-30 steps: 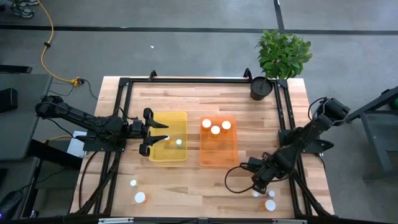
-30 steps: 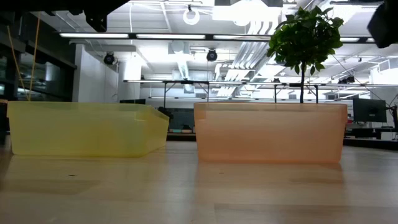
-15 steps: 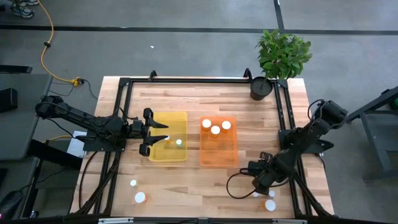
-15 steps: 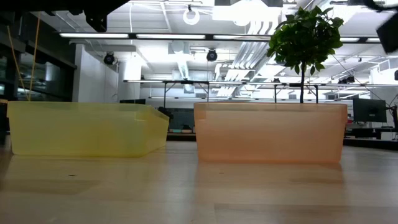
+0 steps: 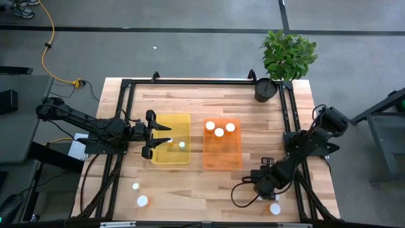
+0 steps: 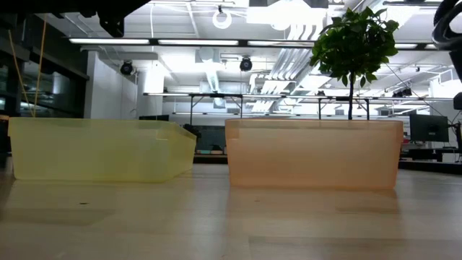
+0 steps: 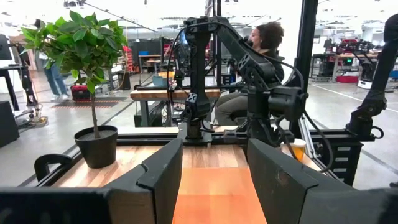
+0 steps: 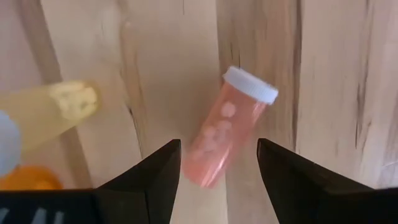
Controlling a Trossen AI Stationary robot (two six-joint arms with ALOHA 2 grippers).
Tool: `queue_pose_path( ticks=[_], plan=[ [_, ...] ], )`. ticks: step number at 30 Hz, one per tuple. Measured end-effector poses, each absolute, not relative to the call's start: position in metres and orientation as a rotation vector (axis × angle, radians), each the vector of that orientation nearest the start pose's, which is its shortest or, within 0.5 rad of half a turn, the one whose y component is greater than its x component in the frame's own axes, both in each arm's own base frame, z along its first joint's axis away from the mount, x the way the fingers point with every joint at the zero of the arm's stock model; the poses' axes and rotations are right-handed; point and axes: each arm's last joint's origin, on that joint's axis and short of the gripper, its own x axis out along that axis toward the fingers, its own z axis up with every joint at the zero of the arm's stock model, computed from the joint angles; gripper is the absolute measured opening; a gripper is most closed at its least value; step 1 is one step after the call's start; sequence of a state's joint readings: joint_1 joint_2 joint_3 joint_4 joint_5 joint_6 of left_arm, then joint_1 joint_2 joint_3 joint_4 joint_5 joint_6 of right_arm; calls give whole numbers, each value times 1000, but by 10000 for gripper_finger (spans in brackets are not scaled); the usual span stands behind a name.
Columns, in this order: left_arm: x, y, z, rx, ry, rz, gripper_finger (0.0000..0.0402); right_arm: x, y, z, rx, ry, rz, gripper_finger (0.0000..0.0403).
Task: Pick and place medicine bottles into bin by pill shape (circle, oval)
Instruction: Put the pink tablet bottle into the yellow bin
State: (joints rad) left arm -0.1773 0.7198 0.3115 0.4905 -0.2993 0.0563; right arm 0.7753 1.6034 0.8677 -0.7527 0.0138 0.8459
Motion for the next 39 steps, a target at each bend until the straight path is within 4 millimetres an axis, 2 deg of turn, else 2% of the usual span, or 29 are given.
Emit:
queue_pose_path(
  ticks=[8,14,21,27,33,39],
  plan=[
    [164,-21,243,37,-77,124,169,187,179,150,109,1462,-94,203],
    [164,-21,243,37,-77,124,169,193,176,150,213,1442,-167,203],
    [164,-21,243,37,-77,124,169,207,172,151,317,1378,-172,203],
    [164,-21,243,36,-77,124,169,211,166,151,347,1397,-192,203],
    [164,-21,243,36,-77,124,169,212,168,139,364,1475,-201,203],
    [164,-21,243,37,-77,124,169,214,169,136,363,1474,-224,204]
  ],
)
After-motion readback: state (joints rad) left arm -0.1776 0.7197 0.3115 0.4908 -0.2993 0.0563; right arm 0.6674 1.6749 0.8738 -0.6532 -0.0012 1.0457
